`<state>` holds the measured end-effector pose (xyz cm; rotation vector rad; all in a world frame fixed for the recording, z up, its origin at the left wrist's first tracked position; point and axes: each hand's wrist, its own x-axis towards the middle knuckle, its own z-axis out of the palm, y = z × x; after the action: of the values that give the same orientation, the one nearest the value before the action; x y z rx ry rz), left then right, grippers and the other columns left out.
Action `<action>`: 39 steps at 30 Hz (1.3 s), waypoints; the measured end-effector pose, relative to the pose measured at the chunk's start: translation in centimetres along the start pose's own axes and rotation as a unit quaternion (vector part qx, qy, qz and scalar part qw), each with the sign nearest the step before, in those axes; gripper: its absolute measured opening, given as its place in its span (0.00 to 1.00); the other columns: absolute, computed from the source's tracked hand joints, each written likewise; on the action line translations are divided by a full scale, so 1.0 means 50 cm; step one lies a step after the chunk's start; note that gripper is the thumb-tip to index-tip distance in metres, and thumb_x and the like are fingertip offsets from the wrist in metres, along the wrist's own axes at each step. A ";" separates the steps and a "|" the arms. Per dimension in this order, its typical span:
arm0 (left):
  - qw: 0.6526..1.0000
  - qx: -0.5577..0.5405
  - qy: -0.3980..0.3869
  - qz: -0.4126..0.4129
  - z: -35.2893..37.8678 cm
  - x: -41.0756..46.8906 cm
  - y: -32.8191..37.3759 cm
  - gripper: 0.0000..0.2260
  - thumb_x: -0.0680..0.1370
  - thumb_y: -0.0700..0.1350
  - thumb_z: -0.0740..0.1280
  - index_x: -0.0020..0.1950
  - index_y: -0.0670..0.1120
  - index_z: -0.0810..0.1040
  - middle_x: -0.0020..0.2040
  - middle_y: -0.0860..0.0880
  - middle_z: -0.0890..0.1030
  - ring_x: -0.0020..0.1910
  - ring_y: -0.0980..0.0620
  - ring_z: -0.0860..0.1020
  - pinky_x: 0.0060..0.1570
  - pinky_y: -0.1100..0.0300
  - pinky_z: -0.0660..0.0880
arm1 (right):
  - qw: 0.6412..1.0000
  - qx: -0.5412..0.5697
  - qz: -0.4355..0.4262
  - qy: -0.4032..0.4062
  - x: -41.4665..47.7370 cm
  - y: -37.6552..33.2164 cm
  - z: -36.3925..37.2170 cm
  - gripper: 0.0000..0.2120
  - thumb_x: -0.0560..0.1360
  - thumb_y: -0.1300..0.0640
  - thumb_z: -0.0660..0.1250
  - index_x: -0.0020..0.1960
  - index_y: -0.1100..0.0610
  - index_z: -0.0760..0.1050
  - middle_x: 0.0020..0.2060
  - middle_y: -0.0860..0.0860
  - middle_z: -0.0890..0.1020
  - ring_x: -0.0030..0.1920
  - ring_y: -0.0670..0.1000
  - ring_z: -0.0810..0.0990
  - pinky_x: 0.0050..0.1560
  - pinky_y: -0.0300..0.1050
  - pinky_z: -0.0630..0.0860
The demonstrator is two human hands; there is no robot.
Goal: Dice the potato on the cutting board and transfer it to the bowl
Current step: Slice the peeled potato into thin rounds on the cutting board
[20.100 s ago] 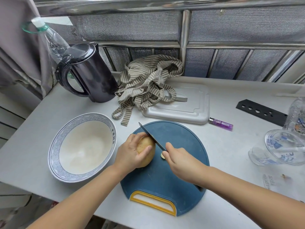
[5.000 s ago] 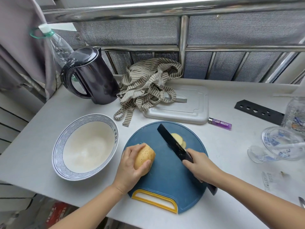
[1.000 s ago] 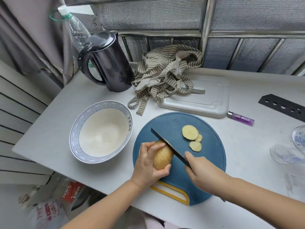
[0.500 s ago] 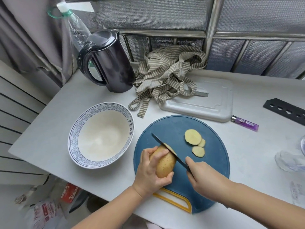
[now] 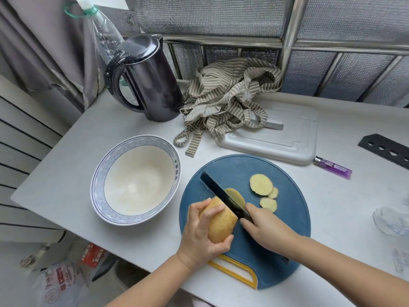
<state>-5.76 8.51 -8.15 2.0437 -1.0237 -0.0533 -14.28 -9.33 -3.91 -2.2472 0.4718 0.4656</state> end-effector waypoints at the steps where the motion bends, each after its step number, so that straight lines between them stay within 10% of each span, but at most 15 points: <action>1: 1.000 0.001 0.003 -0.002 0.001 0.000 0.001 0.31 0.64 0.55 0.73 0.65 0.56 0.68 0.60 0.53 0.64 0.67 0.61 0.65 0.66 0.73 0.61 | 1.000 0.004 0.003 0.007 -0.004 0.003 -0.004 0.09 0.80 0.51 0.59 0.43 0.53 0.65 0.37 0.50 0.75 0.37 0.49 0.73 0.36 0.42 0.68; 8: 0.999 0.019 0.010 -0.028 0.004 0.002 0.013 0.31 0.66 0.57 0.72 0.67 0.58 0.67 0.60 0.49 0.66 0.63 0.58 0.66 0.65 0.73 0.60 | 0.995 0.038 0.009 0.096 -0.048 0.008 -0.049 0.14 0.81 0.49 0.59 0.39 0.53 0.63 0.30 0.49 0.72 0.30 0.48 0.68 0.31 0.42 0.62; 21: 0.999 0.032 -0.002 -0.016 0.002 -0.006 0.016 0.30 0.68 0.61 0.71 0.67 0.64 0.63 0.65 0.56 0.60 0.66 0.57 0.63 0.65 0.61 0.65 | 0.990 -0.110 -0.074 0.055 -0.135 -0.011 -0.022 0.12 0.82 0.44 0.48 0.45 0.51 0.56 0.34 0.49 0.73 0.36 0.55 0.74 0.40 0.51 0.72; 39: 0.999 0.022 -0.007 -0.040 0.005 -0.011 0.015 0.29 0.66 0.61 0.72 0.64 0.67 0.65 0.65 0.68 0.55 0.66 0.61 0.63 0.66 0.70 0.62 | 0.982 -0.167 -0.088 0.024 -0.151 -0.002 -0.031 0.10 0.83 0.46 0.47 0.47 0.51 0.55 0.30 0.47 0.67 0.30 0.52 0.67 0.37 0.49 0.68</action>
<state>-6.68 8.49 -7.95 2.1260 -0.9594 -0.0888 -20.46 -9.03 0.68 -2.6017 0.2262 0.4239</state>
